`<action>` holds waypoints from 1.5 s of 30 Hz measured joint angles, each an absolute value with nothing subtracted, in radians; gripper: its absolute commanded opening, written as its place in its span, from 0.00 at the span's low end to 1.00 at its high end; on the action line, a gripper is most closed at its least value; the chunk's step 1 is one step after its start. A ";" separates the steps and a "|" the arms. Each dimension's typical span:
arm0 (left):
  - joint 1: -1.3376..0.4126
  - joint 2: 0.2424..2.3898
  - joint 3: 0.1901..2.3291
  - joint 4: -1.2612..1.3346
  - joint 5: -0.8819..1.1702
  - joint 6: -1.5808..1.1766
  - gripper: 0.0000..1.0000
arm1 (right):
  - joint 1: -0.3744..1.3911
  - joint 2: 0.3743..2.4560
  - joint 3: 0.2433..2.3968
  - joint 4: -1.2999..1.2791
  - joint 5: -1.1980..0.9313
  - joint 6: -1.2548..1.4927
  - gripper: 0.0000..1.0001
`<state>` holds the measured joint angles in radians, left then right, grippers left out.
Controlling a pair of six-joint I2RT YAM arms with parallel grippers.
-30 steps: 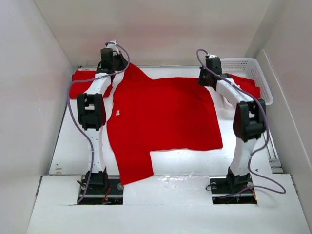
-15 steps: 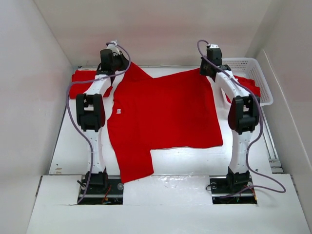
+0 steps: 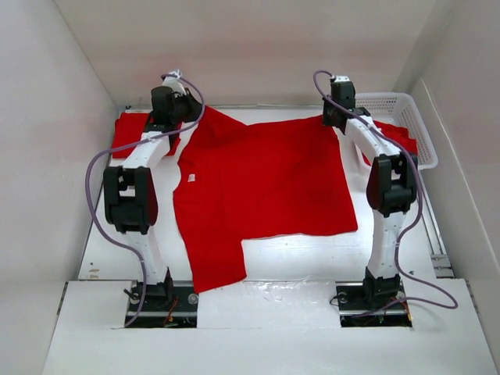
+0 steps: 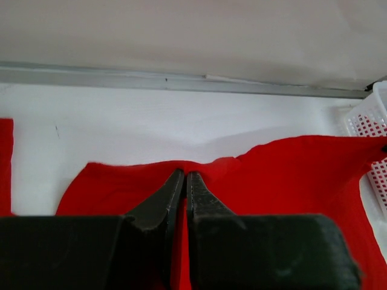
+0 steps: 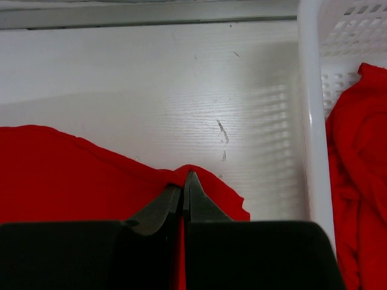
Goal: Fold and stack the t-shirts
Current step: Grap the side of the flattened tshirt furthest away from the robot with both arms, then fold the flattened tshirt in 1/3 of the way
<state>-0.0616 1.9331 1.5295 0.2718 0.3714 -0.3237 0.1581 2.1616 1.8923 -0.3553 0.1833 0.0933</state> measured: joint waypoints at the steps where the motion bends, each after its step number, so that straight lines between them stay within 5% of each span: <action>1: -0.062 1.912 1.501 0.273 0.368 -0.326 0.00 | 0.159 2.157 1.885 -0.356 0.187 0.093 0.00; 30: -0.110 1.190 0.769 0.126 0.208 -0.468 0.00 | 0.159 1.839 1.514 -0.387 0.254 0.089 0.00; 45: -0.110 1.115 0.609 0.102 0.204 -0.538 0.00 | 0.255 1.825 1.407 -0.412 0.387 0.113 0.03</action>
